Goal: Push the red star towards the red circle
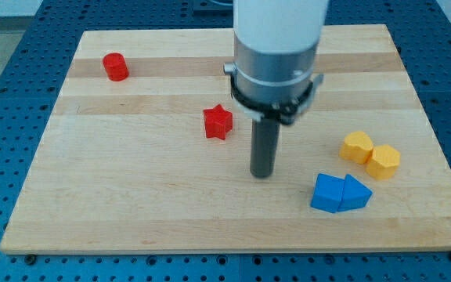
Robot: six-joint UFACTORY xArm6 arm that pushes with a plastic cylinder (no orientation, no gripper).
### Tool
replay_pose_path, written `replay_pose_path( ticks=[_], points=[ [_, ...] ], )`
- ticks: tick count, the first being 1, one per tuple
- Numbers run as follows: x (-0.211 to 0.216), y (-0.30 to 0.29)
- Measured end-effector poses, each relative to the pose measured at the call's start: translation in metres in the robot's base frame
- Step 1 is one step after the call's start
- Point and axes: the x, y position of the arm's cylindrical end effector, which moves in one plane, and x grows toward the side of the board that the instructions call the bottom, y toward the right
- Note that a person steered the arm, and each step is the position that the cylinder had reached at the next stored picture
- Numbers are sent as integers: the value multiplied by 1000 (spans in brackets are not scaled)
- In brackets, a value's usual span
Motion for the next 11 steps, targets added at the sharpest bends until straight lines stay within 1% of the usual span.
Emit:
replay_pose_path(
  ticks=[1, 2, 4, 5, 6, 8, 9, 10, 11],
  points=[
    [-6, -1],
    [-37, -5],
    [-37, -22],
    [-37, -46],
    [-53, -78],
    [-107, -141],
    [-107, -152],
    [-42, -131],
    [-23, -64]
  ],
)
